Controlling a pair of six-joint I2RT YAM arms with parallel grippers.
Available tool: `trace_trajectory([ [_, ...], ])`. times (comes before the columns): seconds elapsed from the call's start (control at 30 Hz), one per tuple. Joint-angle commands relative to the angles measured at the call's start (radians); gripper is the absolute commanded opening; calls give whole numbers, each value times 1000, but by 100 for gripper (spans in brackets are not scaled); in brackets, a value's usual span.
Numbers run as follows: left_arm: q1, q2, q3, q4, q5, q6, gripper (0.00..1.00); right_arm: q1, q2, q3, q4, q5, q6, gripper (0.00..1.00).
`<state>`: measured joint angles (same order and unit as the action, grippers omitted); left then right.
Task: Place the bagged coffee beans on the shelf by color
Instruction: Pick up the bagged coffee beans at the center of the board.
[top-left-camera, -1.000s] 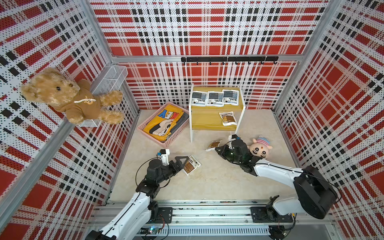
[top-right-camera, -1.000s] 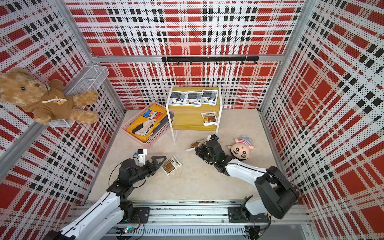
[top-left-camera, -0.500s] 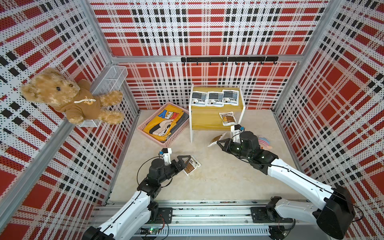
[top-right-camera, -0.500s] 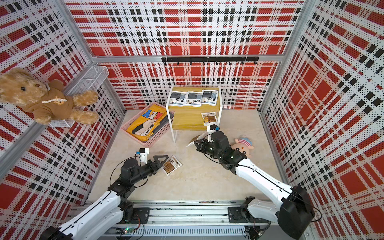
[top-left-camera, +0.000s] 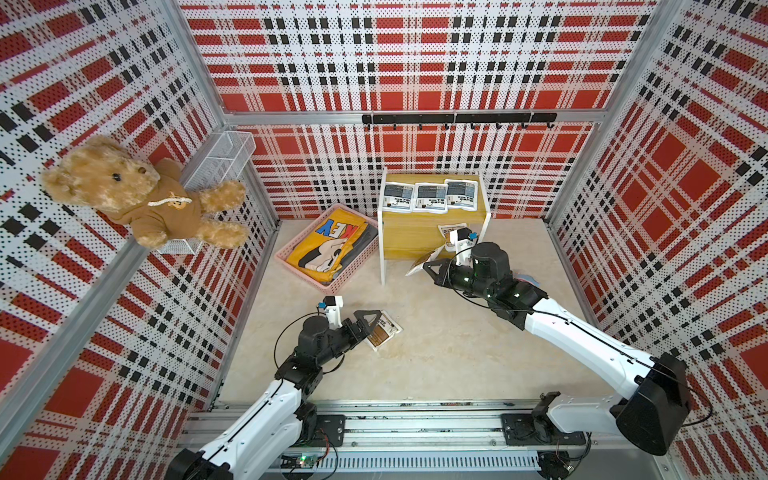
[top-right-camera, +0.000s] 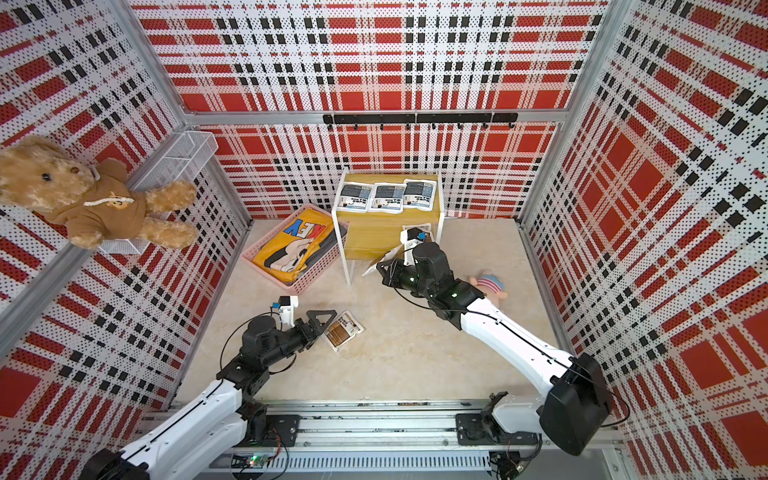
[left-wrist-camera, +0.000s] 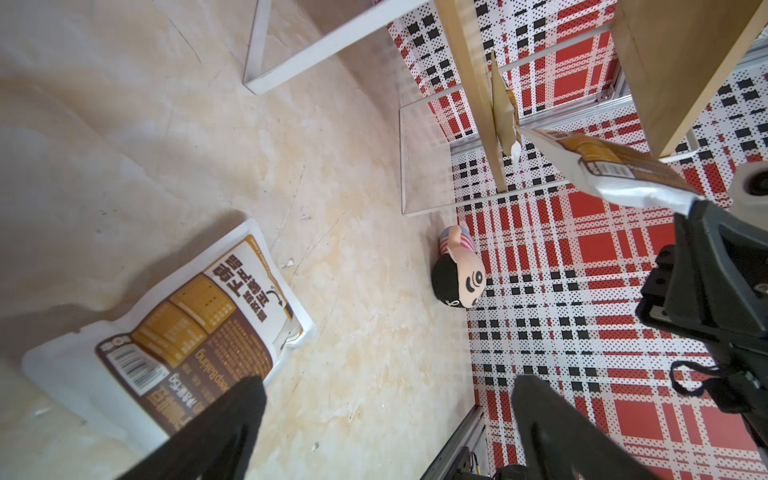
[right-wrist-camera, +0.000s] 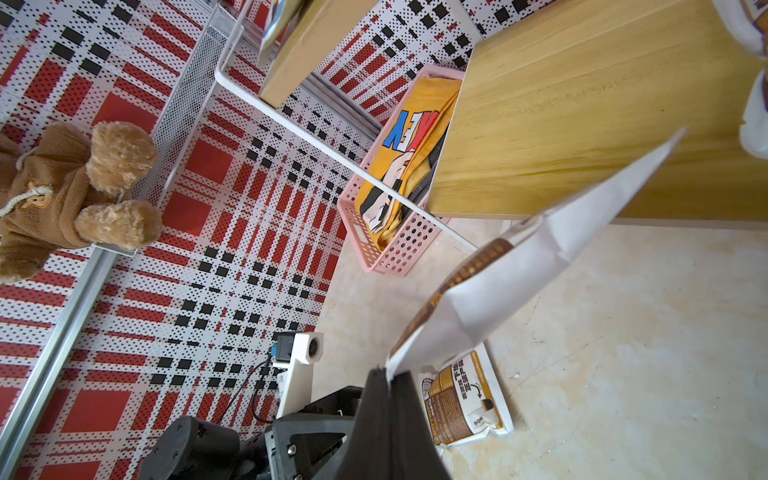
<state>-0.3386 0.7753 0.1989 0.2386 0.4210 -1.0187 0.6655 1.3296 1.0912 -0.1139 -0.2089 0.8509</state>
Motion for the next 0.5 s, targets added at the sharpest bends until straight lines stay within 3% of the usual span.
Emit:
trace_trajectory([
  [0.0, 26, -17, -3, 14, 30, 21, 99, 3, 29, 28, 25, 0, -38, 0],
  [0.47, 84, 1, -25, 17, 84, 44, 99, -35, 105, 36, 72, -19, -39, 0],
])
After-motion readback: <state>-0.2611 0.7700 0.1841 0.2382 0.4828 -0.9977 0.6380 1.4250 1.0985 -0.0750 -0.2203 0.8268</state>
